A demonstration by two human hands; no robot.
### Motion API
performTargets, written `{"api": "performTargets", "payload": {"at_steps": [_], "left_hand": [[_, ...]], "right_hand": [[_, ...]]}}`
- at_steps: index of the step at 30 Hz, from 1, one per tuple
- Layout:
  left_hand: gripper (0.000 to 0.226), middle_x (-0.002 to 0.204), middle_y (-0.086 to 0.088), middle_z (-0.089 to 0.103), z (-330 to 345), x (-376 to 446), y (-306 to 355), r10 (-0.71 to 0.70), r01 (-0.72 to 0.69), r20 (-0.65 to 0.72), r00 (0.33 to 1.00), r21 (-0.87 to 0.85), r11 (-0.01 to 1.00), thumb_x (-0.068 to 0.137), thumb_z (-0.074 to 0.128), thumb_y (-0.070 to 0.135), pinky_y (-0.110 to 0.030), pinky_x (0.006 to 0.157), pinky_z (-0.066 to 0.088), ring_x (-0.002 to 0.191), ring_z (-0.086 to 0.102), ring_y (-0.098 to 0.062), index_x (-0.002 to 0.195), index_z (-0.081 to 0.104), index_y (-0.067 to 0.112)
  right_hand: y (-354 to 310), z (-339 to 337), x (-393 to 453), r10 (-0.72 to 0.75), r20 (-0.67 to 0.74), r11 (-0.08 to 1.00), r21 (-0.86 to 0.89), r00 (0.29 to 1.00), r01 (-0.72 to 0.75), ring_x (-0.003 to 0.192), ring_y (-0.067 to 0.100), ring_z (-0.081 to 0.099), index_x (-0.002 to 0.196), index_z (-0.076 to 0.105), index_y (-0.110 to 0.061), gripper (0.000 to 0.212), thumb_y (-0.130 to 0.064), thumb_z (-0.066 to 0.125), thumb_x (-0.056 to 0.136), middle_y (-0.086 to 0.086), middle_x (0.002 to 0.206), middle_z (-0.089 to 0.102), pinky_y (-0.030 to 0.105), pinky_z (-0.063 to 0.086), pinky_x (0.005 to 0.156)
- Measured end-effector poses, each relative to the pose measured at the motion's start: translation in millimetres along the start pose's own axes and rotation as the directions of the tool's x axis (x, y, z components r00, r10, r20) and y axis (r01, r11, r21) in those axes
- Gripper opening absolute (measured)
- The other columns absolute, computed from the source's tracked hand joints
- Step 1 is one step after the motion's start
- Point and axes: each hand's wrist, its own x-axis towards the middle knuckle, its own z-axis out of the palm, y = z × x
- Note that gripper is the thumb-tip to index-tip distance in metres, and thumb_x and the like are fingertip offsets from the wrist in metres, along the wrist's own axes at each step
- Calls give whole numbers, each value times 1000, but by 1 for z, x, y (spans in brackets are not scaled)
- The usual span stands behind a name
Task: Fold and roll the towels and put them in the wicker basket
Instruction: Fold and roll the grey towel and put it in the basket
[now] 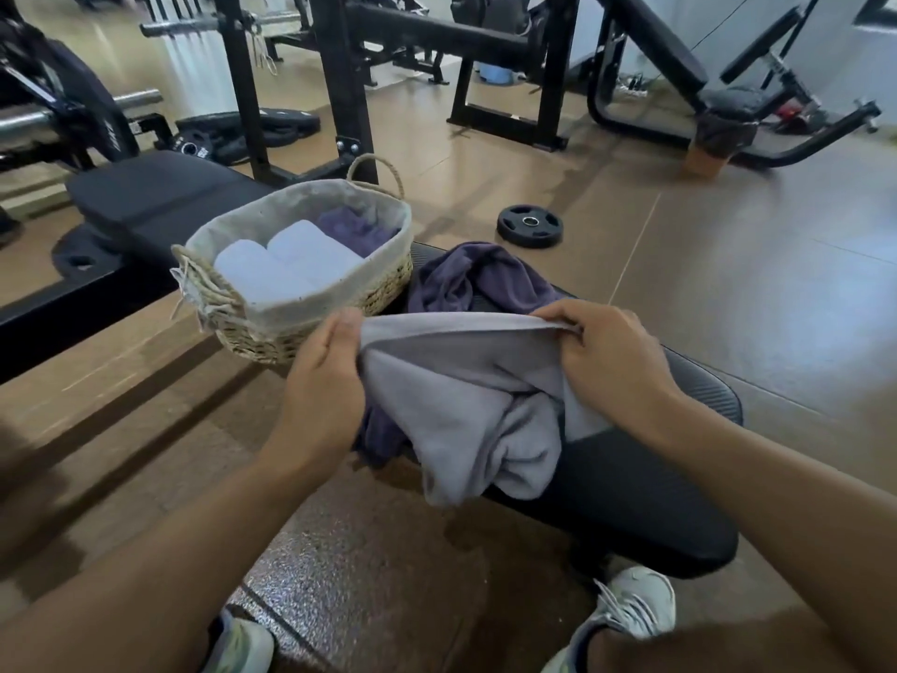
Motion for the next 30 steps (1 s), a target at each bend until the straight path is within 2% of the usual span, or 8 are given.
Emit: {"api": "performTargets", "payload": {"at_steps": [2,5,7,10,14,18,24,30], "left_hand": [[32,121,12,64,-7,9,5,-71,60,-95,993,-116,991,108,42,35,-10,98,38,110,57,-4,121,67,19],[31,100,14,69,-19,21,4,-125,93,-129,984,-227,970,103,51,45,-31,93,47,93,63,-2,93,71,24],[42,89,7,71,-25,23,2,-46,45,-11,999,-76,996,93,62,55,-33,79,49,83,64,-7,91,69,13],[48,84,-6,67,-28,21,-8,26,-43,93,995,190,981,79,81,48,-24,62,46,70,60,-9,95,61,8],[66,114,10,62,-25,14,-16,126,-175,167,978,330,928,66,85,57,-15,86,47,104,58,4,113,51,26],[71,127,20,57,-14,-3,-9,343,-467,369,864,331,820,70,80,63,-10,101,36,123,49,8,129,53,33],[32,72,16,68,-1,-21,-5,403,-533,410,818,276,800,75,83,41,-7,61,43,75,66,1,98,64,30],[14,66,-4,70,-6,-12,-6,372,-417,288,882,112,902,92,73,27,-44,55,57,61,69,-27,84,68,18]], "right_hand": [[9,-3,6,54,-47,998,20,997,-53,107,21,64,112,70,-43,43,-15,47,91,-11,112,74,34,48,82],[22,-9,15,126,-107,979,172,986,-106,87,10,68,96,73,-39,28,-19,54,92,-17,87,74,25,54,76],[24,-12,16,172,-100,902,416,980,-115,68,1,65,85,73,-28,21,-15,60,95,-17,70,71,13,51,59],[16,-15,10,199,-40,724,680,979,-119,64,2,63,82,71,-19,13,-19,69,95,-13,64,69,19,54,55],[-1,-15,4,83,-103,758,653,991,4,69,-5,61,79,73,-25,13,-15,79,85,-16,73,70,14,49,66],[-32,-12,-18,-294,144,776,613,945,148,92,-2,71,94,79,-30,21,-13,68,95,-15,96,78,17,54,80],[-55,3,-31,-373,233,818,539,898,201,83,12,71,95,76,-23,6,-20,72,93,-6,88,75,42,58,81],[-44,8,-25,-370,351,855,492,860,167,75,18,63,84,66,-28,18,-37,81,83,-4,80,67,36,50,68]]}}
